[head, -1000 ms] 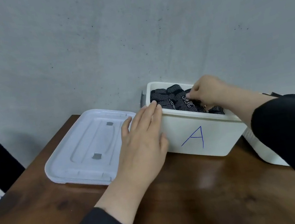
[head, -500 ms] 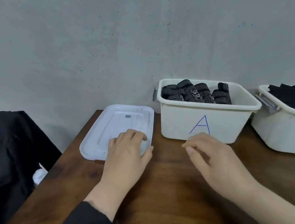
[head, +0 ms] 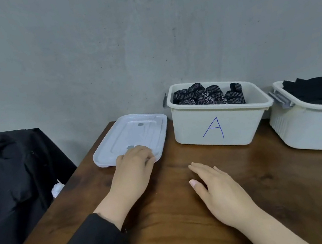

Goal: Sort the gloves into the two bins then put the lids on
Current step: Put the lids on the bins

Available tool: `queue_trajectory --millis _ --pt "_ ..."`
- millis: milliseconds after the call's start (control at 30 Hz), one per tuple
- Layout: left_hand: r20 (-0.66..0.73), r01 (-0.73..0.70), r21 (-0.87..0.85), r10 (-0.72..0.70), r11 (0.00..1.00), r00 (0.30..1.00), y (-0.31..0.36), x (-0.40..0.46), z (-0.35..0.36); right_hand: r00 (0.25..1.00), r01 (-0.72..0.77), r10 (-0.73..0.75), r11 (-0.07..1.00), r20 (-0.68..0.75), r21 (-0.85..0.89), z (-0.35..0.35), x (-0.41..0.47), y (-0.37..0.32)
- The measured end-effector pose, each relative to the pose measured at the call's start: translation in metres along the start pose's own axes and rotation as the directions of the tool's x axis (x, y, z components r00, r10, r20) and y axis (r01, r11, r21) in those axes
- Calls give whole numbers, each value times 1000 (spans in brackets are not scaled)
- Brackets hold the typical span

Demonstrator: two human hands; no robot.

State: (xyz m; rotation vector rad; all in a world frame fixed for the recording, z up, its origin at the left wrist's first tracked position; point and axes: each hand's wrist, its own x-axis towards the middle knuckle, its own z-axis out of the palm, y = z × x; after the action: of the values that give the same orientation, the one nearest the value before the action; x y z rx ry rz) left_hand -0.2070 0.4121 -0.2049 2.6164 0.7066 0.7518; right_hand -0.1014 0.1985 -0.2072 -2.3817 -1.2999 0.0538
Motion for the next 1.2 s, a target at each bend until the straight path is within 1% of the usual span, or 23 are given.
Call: queue_trajectory --millis 100,200,333,433,500,567,633,700,767,833,867,933,1000,1033,1067,1133,1167,1200 --pt "5 55 -95 -55 994 998 5 0 -1 1000 -15 15 1000 3 -1 -3 -1 -1" --pt "6 67 -91 -66 994 998 7 0 1 1000 -22 22 1000 3 8 -3 0 -1" --pt "-121 43 -50 -49 998 991 15 0 -9 1000 -17 17 1000 -5 18 1 1 2" --pt "-210 39 -50 -48 998 976 24 1 -19 1000 -30 30 999 4 23 0 1 1" --pt "-308 12 -74 -34 997 951 29 2 -27 999 -37 38 998 -4 41 -1 0 1" --pt "-413 -7 -103 -37 995 910 32 2 -37 999 -30 32 996 -30 82 1 0 1" --pt "-496 -18 -169 -69 985 865 35 0 -49 997 -16 28 988 -75 155 2 -1 2" --pt "-557 -25 -233 -113 972 823 40 -1 -64 988 -9 49 964 -145 265 -1 -2 3" --pt "-631 -59 -243 -112 968 767 50 -2 -83 971 19 72 929 -229 371 -5 -2 3" --pt "-689 -132 -266 -92 955 719 66 -2 -104 941 64 101 884 -323 463 -14 2 3" --pt "-705 -173 -280 -79 944 705 75 -1 -114 921 94 118 859 -372 504 -22 6 4" --pt "-709 -229 -321 -73 919 701 92 4 -131 875 151 149 820 -460 553 -45 20 6" --pt "-681 -258 -407 -103 876 725 104 16 -143 843 183 175 796 -509 577 -75 35 9" --pt "-648 -270 -482 -132 833 750 107 24 -147 833 178 201 786 -516 593 -91 43 12" --pt "-602 -281 -577 -166 767 781 111 32 -149 828 158 232 776 -510 610 -107 50 19" --pt "-487 -287 -750 -205 596 849 118 48 -148 833 86 295 766 -468 637 -134 61 35" --pt "-436 -278 -804 -205 526 876 123 54 -147 834 55 319 764 -451 643 -144 63 46" --pt "-398 -264 -837 -202 479 895 127 61 -145 838 38 333 755 -433 655 -154 63 56"
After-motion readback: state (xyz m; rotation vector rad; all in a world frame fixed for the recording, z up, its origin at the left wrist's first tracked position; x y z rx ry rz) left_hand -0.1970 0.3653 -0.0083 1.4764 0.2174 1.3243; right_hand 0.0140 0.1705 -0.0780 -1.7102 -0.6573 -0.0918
